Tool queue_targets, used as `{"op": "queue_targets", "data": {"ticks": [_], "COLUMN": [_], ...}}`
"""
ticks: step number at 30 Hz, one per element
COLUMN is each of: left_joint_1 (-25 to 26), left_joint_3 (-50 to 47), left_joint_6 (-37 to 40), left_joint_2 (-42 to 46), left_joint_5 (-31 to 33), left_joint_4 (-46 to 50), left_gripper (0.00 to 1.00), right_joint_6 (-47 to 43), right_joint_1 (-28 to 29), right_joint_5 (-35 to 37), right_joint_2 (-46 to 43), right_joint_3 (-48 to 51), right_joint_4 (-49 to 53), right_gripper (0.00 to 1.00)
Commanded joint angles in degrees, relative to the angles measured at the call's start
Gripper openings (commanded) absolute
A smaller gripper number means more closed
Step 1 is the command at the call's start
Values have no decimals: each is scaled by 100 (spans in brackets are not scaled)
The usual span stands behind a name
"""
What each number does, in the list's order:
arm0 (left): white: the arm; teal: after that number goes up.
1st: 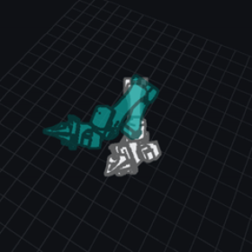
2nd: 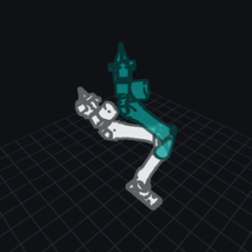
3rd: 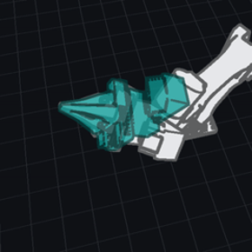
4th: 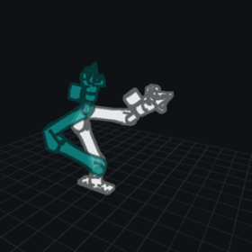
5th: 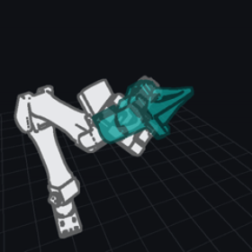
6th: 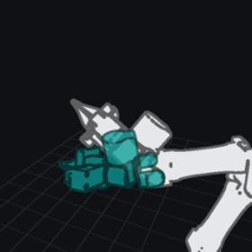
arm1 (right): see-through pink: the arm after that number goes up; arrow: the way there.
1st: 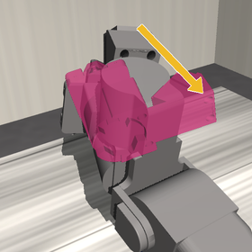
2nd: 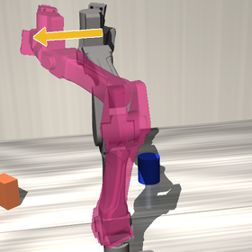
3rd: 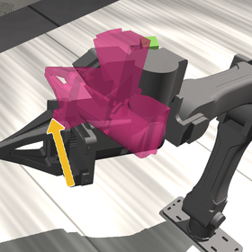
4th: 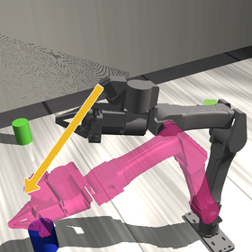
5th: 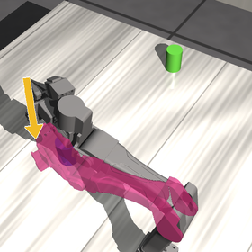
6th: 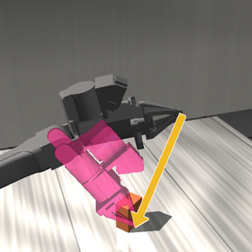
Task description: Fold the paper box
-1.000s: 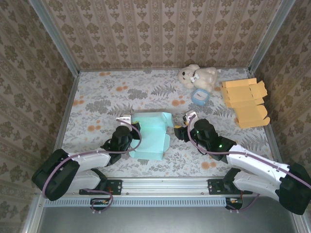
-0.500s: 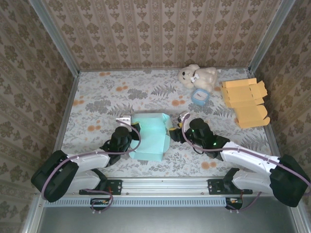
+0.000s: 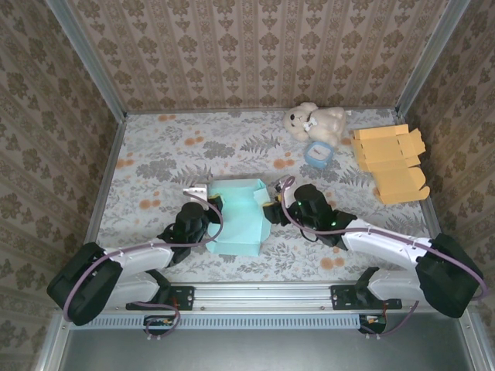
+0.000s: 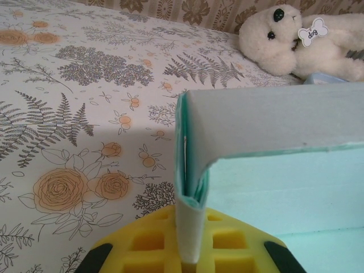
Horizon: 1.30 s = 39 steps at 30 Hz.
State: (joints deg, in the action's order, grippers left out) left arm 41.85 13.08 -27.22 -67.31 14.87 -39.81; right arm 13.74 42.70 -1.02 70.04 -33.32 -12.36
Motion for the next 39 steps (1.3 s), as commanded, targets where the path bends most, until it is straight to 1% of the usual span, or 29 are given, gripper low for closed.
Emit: {"op": "queue_targets", "data": {"ticks": [1,6,13,14,16,21,23,27,30,33,34,38,39], "left_joint_1": [-27,59,298,350,471,706,746,824,919,1011,1036,1141,1152], "left_joint_3": [-52,8,140,158,201,240,239,252,299,376,422,722,768], "left_joint_6": [17,-11,-79,-58,-24,92,93,70,26,-174,-318,-1015,-1154], "left_joint_2": [100,48,-96,-119,-154,-267,-325,-452,-580,-740,-789,-876,-875], "left_joint_5": [-96,-42,405,466,582,918,947,930,971,1185,1343,2295,2461], "left_joint_4": [-165,-137,57,61,56,31,-4,-83,-119,-54,59,1050,1233], "left_gripper": [0,0,0,0,0,0,0,0,0,0,0,0,0], "right_joint_6": [98,72,-34,-77,-146,-130,-33,56,109,104,107,505,582], "right_joint_1": [79,217,517,581,710,901,907,902,912,948,967,977,977], "right_joint_5": [-112,-96,161,250,490,1370,1727,2105,2393,2953,3243,4774,5056], "right_joint_2": [210,544,924,1144,1301,1638,1776,2023,2177,2332,2396,2664,2718], "right_joint_3": [-283,-496,-894,-988,-1149,-1350,-1381,-1418,-1440,-1483,-1497,-1644,-1651], "right_joint_4": [-190,-294,-289,-249,-150,-174,-246,-443,-607,-620,-610,-16,90], "right_gripper": [53,52,49,49,49,47,47,45,41,33,31,25,24]}}
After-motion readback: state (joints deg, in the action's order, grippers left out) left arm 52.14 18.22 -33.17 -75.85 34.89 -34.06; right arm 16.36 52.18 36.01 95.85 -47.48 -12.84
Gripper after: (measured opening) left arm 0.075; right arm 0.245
